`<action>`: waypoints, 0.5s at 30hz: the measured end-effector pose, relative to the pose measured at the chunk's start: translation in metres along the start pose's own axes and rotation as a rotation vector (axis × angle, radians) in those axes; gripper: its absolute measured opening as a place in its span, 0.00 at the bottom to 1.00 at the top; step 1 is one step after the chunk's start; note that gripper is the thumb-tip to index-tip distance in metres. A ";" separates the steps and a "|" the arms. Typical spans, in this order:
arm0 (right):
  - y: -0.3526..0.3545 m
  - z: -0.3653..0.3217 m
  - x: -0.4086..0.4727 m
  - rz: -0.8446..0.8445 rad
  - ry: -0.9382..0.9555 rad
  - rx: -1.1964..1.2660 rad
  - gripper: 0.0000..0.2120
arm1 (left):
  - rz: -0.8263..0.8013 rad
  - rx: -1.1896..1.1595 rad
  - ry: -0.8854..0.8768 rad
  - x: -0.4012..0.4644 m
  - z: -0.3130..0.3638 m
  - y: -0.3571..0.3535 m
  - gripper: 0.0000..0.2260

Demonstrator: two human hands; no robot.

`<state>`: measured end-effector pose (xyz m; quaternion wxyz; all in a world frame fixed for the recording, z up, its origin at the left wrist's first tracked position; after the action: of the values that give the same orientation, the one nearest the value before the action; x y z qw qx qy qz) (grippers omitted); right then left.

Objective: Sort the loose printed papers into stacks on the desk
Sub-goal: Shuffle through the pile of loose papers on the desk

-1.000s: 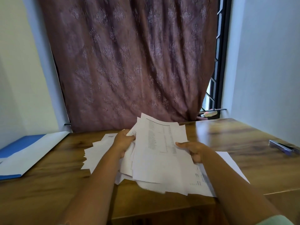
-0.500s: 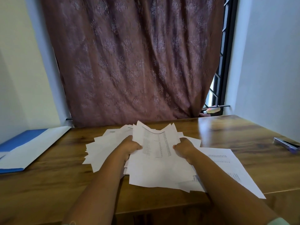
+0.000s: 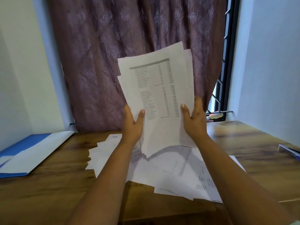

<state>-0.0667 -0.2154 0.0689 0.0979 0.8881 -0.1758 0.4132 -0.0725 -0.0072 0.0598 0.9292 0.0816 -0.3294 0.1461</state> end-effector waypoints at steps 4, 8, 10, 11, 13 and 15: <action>-0.003 -0.002 -0.005 -0.096 -0.091 0.007 0.26 | 0.035 -0.007 -0.030 0.002 0.014 0.001 0.22; -0.002 0.017 -0.021 -0.140 -0.212 0.003 0.28 | 0.006 0.028 0.028 -0.007 0.003 0.003 0.24; -0.002 0.026 -0.033 -0.158 -0.274 0.001 0.27 | -0.016 0.032 0.069 -0.015 -0.013 0.003 0.20; -0.002 0.030 -0.038 -0.170 -0.300 -0.012 0.25 | -0.022 0.046 0.080 -0.018 -0.023 0.004 0.17; -0.003 0.035 -0.045 -0.210 -0.317 -0.080 0.23 | -0.038 0.082 0.103 -0.025 -0.035 0.007 0.12; -0.004 0.033 -0.047 -0.216 -0.263 -0.163 0.19 | -0.020 0.107 0.101 -0.029 -0.037 0.008 0.09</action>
<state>-0.0702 -0.2119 0.0118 0.1894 0.9373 -0.1237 0.2653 -0.0748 0.0028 0.0130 0.9403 0.1272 -0.2730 0.1583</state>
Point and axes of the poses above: each hand's wrist, its own x-axis towards the middle knuckle, its own y-axis out of the back of the hand, z = x × y, the point moved 2 cm from there along x, towards the middle knuckle, and after that the axes turned 4 degrees about x, right-handed, at the moved point
